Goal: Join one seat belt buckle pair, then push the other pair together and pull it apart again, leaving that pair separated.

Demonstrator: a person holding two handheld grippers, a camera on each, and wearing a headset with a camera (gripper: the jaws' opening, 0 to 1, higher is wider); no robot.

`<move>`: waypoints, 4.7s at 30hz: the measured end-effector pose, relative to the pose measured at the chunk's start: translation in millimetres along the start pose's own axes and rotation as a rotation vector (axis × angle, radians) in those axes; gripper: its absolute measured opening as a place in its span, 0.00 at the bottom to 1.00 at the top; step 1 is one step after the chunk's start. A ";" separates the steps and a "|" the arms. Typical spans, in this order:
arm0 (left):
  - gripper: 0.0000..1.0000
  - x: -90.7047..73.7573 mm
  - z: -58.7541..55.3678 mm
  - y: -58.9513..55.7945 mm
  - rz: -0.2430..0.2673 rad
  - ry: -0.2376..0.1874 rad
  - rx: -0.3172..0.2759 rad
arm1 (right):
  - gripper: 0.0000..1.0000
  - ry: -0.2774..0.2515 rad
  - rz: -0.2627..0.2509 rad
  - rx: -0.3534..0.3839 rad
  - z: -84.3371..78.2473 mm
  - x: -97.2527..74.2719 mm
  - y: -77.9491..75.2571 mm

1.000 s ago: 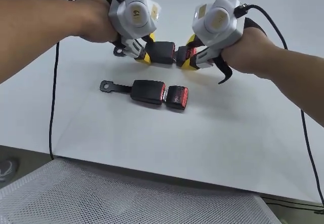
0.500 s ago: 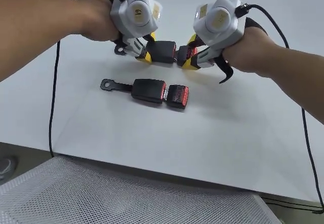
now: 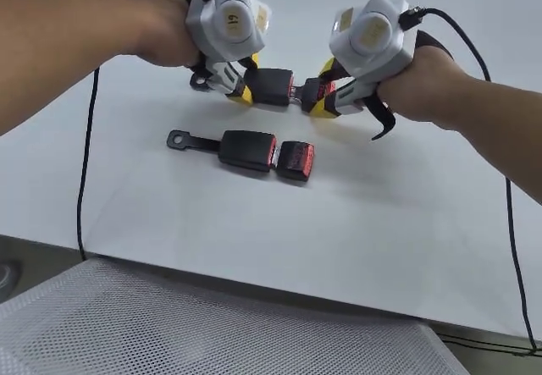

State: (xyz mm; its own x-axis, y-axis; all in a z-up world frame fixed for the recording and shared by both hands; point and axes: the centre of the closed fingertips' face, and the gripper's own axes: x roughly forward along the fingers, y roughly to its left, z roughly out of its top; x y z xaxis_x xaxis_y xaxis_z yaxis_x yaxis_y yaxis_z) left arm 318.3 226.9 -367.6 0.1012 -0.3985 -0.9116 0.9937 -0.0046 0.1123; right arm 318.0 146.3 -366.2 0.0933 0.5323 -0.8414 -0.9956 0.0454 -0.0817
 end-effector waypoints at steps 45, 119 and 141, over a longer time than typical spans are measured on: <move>0.31 0.5 1.7 -0.3 0.011 -0.003 0.011 | 0.33 0.079 -0.036 0.099 -126.1 -80.1 12.7; 1.00 -161.9 -55.3 -158.3 0.413 -0.245 -0.578 | 1.00 -0.192 -0.423 0.463 -66.4 -178.1 125.8; 1.00 -172.6 -57.5 -159.6 0.454 -0.275 -0.623 | 1.00 -0.208 -0.417 0.485 -62.1 -177.1 133.3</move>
State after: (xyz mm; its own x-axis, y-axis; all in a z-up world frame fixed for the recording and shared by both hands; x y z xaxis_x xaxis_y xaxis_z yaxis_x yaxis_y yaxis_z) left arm 145.0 349.1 -250.9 0.5654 -0.4501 -0.6912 0.7118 0.6896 0.1332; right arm 169.1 5.6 -261.3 0.5163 0.5372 -0.6669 -0.7703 0.6316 -0.0876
